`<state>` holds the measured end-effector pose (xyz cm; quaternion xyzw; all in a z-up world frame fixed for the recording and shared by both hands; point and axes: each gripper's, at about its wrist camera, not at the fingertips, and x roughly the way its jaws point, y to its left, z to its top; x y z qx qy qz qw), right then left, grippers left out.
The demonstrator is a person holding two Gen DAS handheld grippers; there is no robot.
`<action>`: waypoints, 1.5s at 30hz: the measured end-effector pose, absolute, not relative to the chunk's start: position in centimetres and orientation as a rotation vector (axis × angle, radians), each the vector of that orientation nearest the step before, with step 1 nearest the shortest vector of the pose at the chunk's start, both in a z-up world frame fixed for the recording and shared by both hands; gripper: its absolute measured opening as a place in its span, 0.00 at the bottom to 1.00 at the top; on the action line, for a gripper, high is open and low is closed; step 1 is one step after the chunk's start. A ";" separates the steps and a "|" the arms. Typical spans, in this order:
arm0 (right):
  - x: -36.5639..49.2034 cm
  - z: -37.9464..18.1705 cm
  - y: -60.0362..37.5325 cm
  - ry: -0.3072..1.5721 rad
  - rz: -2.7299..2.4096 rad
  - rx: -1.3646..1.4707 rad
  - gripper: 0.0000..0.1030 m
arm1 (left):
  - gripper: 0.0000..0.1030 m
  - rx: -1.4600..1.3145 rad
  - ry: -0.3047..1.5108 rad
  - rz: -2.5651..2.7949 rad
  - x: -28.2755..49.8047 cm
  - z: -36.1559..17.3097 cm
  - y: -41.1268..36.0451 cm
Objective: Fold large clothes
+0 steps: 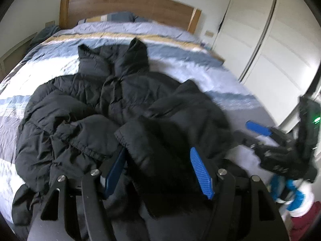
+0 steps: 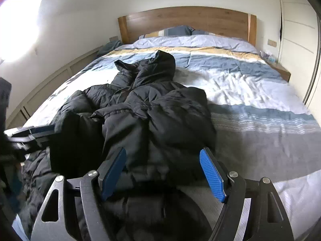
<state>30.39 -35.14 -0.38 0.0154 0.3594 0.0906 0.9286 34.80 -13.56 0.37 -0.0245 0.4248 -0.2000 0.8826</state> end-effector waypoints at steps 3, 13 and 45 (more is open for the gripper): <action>32.5 -2.3 -34.2 0.766 0.195 0.037 0.73 | 0.63 -0.051 0.970 -0.376 37.0 -3.8 -12.7; 35.0 -8.4 -32.3 0.875 0.170 0.035 0.74 | 0.64 -0.084 0.968 -0.394 36.2 -5.4 -9.1; 35.7 -8.7 -32.8 0.879 0.081 0.009 0.75 | 0.64 0.028 0.893 -0.400 36.1 -5.5 -13.6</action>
